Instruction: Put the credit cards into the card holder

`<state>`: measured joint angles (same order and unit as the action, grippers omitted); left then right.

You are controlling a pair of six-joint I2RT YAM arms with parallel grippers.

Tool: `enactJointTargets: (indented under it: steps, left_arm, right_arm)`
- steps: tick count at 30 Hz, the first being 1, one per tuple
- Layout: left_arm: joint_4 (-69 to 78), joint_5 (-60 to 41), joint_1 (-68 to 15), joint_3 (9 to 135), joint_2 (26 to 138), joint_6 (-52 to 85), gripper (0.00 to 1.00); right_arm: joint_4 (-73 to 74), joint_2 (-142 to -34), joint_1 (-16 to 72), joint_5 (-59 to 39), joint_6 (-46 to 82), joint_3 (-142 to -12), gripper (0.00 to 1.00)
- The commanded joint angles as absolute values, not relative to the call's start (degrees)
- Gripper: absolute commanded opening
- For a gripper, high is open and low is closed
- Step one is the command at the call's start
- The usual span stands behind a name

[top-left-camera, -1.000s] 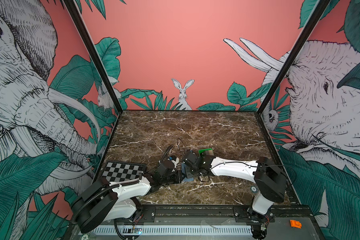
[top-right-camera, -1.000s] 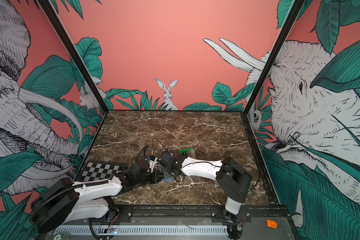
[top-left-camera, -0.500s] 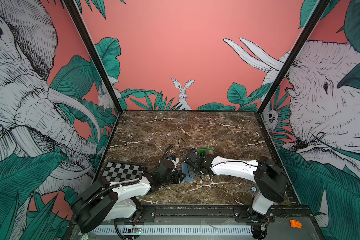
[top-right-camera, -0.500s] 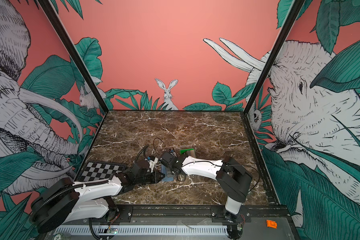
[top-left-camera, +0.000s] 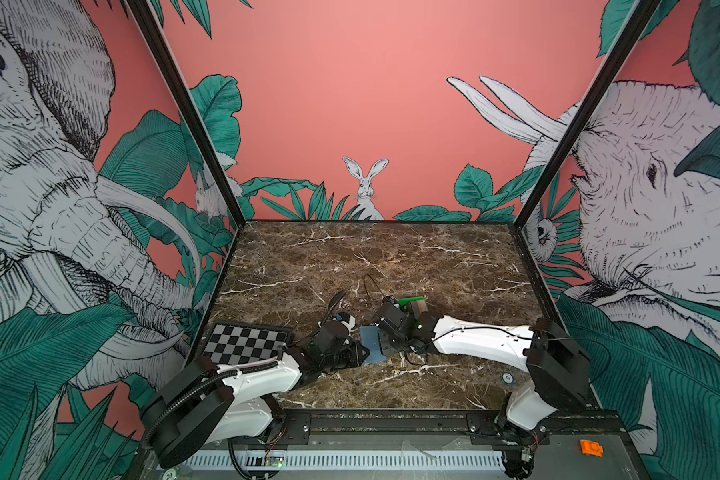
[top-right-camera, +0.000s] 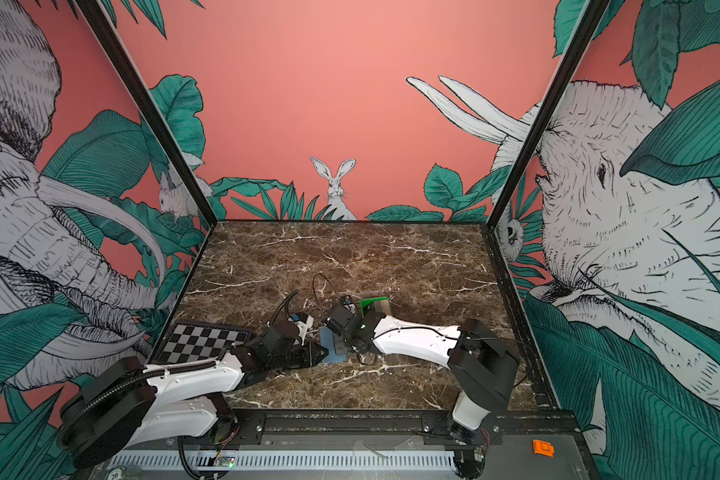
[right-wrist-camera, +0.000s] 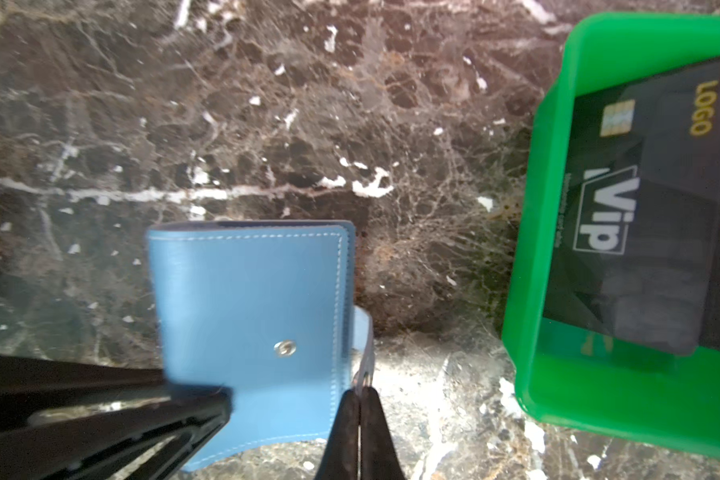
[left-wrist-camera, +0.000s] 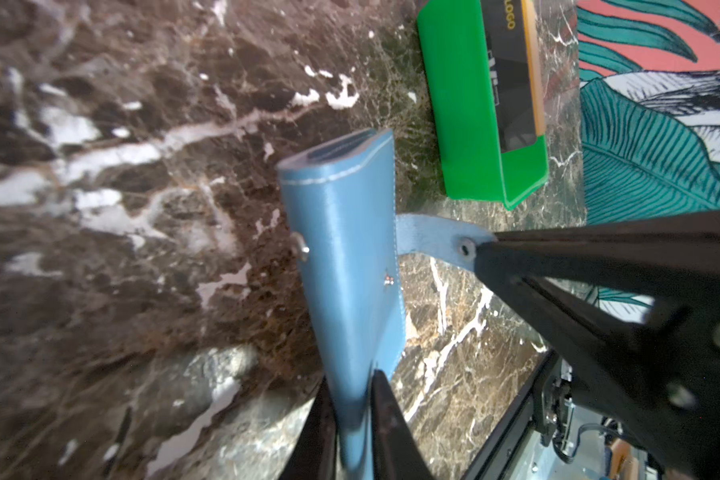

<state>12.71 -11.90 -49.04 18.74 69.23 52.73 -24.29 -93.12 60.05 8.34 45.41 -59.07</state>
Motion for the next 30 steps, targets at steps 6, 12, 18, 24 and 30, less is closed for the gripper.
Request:
enactJointTargets:
  steps: [6,12,18,24,30]
  left_arm:
    - [10.9,-10.4,-49.1,19.5,67.2,54.8,0.37]
    - [11.3,-11.2,-49.2,20.3,64.8,54.7,0.48]
    - [13.1,-13.1,-49.1,20.8,63.5,54.7,0.47]
    - [14.6,-13.7,-49.1,20.4,63.2,55.4,0.46]
    - [13.7,-12.9,-49.1,19.9,61.9,55.5,0.47]
  right_arm:
    - [-23.7,-88.0,60.1,7.4,44.8,-58.0,0.00]
    - [-24.5,-84.7,60.2,7.0,44.5,-58.0,0.00]
    - [-24.1,-83.4,60.5,5.0,44.1,-58.3,0.00]
    - [-24.5,-82.7,60.8,4.3,43.8,-59.3,0.00]
    - [-24.0,-81.4,60.8,3.4,43.8,-59.0,0.00]
